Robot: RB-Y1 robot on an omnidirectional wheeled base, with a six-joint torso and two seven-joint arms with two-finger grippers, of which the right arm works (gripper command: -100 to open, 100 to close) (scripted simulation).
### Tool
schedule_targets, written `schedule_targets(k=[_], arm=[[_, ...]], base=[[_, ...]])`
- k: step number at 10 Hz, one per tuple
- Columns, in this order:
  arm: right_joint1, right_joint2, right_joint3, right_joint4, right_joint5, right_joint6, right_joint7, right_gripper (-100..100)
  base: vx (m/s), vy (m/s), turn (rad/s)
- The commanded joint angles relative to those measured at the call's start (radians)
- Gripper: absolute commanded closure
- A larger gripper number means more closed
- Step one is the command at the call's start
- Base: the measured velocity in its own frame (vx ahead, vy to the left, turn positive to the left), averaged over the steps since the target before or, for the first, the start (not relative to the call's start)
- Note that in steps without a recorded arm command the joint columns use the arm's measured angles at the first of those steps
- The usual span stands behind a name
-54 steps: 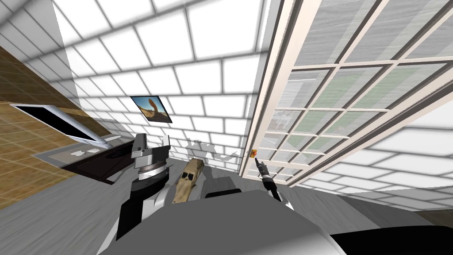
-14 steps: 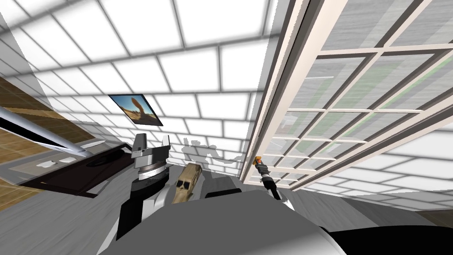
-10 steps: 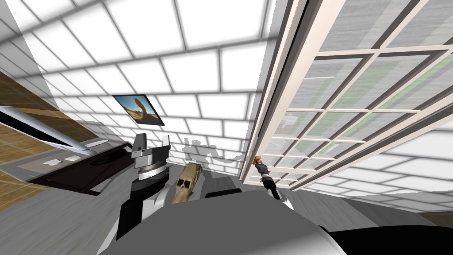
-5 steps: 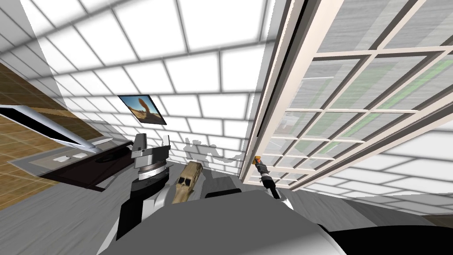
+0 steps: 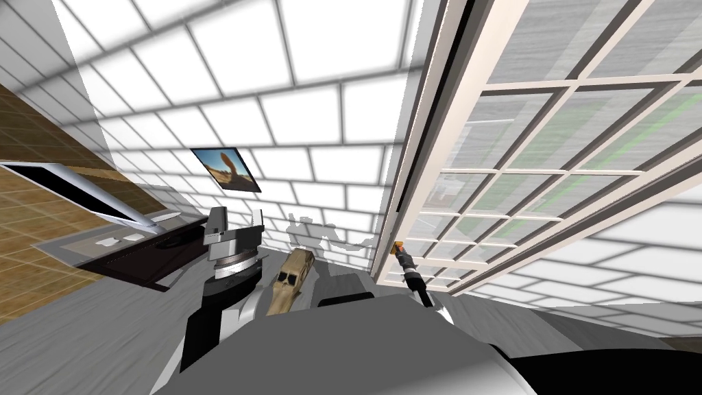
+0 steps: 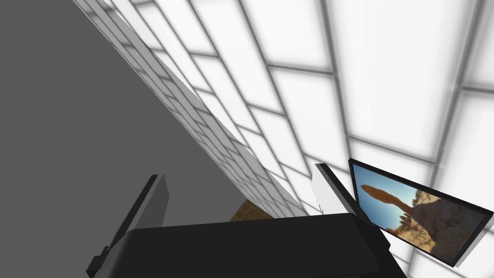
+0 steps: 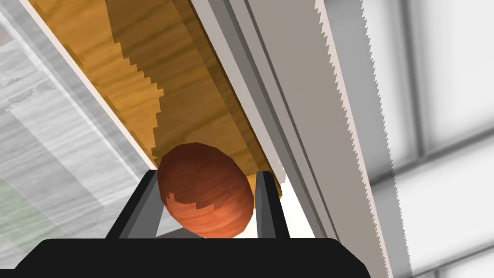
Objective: Pull the door open
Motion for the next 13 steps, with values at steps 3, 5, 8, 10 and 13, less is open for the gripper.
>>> schedule_targets(k=[3, 5, 8, 10, 13], arm=[[-0.003, 0.002, 0.019, -0.001, -0.022, 0.001, -0.091, 100], [-0.004, 0.001, 0.026, -0.001, -0.032, 0.002, -0.137, 100], [-0.007, 0.0, 0.041, -0.001, -0.052, 0.003, -0.211, 100], [-0.008, -0.001, 0.048, -0.001, -0.062, 0.004, -0.255, 100], [-0.011, -0.003, 0.063, -0.001, -0.082, 0.005, -0.329, 100]], base=[[-0.027, -0.007, 0.021], [-0.029, -0.011, 0.016], [-0.035, -0.013, 0.026], [-0.022, -0.008, 0.011], [-0.033, -0.013, 0.026]])
